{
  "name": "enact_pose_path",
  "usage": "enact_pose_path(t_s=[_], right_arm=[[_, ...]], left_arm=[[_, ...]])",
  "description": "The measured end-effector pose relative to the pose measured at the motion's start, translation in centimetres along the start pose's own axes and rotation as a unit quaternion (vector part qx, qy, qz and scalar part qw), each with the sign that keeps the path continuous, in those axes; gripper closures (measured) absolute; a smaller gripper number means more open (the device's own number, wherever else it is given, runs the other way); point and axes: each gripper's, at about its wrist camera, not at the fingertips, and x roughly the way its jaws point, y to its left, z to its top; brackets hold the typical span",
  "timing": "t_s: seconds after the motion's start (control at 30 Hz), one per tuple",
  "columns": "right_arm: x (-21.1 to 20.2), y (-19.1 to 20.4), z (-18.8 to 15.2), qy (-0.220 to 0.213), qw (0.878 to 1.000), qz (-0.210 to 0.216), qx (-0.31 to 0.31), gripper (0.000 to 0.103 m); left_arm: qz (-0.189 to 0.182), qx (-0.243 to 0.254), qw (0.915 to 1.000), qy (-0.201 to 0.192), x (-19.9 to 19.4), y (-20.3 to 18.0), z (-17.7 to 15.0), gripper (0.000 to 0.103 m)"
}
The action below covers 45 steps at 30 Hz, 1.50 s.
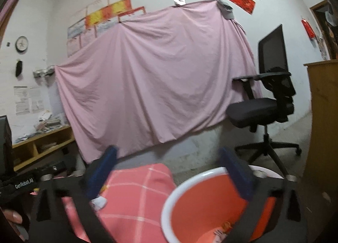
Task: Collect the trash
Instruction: 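Open both tools over the bucket to drop the packet and fruit slice, then move both tools back over the table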
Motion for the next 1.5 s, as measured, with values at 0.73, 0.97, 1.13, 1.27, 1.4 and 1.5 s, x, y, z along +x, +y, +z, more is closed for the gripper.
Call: enact_pose_path(t_s=[0.73,0.97,1.13,1.27,1.4,1.5], right_arm=[[1.8,8.7,-1.8,-0.025,0.994,0.059,-0.083,0.000],[5.7,9.3,-2.7,0.049,0.995,0.004,-0.090,0.000],[7.7,8.5,-3.7,0.110,0.989,-0.020,-0.096,0.000],[8.7,7.5,-4.4,0.151,0.984,-0.028,-0.096,0.000],[9.0,7.2,-4.7,0.165,0.981,-0.031,-0.095,0.000],[9.1,7.0,-4.8,0.172,0.980,-0.030,-0.093,0.000]], left_arm=[[0.103,-0.007,0.9936,-0.045,-5.7,10.0,-2.6,0.002],[0.092,-0.057,0.9938,0.028,-3.0,11.7,-2.6,0.002],[0.087,-0.072,0.9909,0.074,-0.7,11.5,-2.5,0.002],[0.073,-0.095,0.9855,0.120,1.4,11.2,-2.3,0.005],[0.052,-0.124,0.9792,0.152,3.0,10.6,-1.9,0.020],[0.044,-0.137,0.9727,0.182,4.4,10.2,-1.6,0.039]])
